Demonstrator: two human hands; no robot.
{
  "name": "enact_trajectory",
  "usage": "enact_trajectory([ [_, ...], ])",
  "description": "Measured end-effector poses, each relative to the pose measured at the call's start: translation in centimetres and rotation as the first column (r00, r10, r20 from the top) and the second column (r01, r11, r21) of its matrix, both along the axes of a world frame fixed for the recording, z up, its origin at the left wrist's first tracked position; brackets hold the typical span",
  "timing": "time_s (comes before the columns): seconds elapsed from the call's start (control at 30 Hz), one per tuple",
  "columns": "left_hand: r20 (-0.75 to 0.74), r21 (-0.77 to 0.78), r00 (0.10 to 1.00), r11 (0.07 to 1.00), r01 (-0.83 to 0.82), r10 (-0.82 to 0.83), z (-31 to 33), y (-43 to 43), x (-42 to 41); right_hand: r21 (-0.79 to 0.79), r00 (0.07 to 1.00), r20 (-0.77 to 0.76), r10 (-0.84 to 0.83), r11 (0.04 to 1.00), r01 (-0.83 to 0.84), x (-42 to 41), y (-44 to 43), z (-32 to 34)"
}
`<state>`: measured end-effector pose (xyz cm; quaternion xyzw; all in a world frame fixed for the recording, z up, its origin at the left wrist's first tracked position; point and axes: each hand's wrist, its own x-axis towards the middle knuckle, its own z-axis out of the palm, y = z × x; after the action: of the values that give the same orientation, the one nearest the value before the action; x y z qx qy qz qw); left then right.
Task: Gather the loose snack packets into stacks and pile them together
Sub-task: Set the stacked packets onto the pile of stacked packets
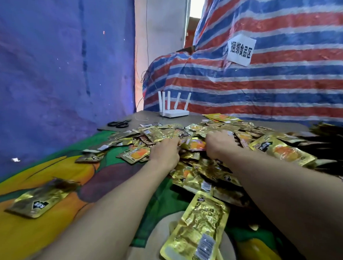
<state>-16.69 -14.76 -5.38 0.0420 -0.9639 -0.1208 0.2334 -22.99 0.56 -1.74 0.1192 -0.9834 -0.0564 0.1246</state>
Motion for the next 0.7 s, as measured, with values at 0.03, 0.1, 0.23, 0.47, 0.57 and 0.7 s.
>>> enact_trajectory([
  [0.03, -0.021, 0.026, 1.0, 0.999, 0.018, -0.018, 0.2, 0.0, 0.5, -0.009, 1.0, 0.007, -0.019, 1.0, 0.019, 0.3, 0.0, 0.0],
  [0.1, -0.029, 0.092, 0.998, 0.994, 0.052, -0.05, 0.5, 0.1, 1.6, -0.071, 0.994, 0.096, -0.048, 0.996, 0.055, 0.8, 0.2, -0.1],
  [0.23, 0.11, 0.128, 0.992, 0.99, 0.053, -0.068, 1.1, 0.0, 3.9, -0.153, 0.971, 0.23, -0.058, 0.984, 0.095, 1.0, 1.1, -0.2],
  [0.47, 0.249, 0.176, 0.966, 0.984, 0.026, -0.07, 2.1, -1.4, 6.1, -0.062, 0.973, 0.218, -0.077, 0.994, 0.093, 0.5, 0.7, -0.5],
  [0.57, 0.222, 0.169, 0.974, 0.986, 0.012, -0.05, 1.7, -1.5, 6.5, -0.121, 0.975, 0.222, -0.011, 0.992, 0.039, 0.0, 0.2, -0.9],
  [0.7, 0.144, 0.126, 0.989, 0.992, 0.0, -0.018, 0.3, -1.7, 6.9, -0.144, 0.991, 0.125, 0.055, 0.989, -0.037, 0.2, 0.2, -1.2],
])
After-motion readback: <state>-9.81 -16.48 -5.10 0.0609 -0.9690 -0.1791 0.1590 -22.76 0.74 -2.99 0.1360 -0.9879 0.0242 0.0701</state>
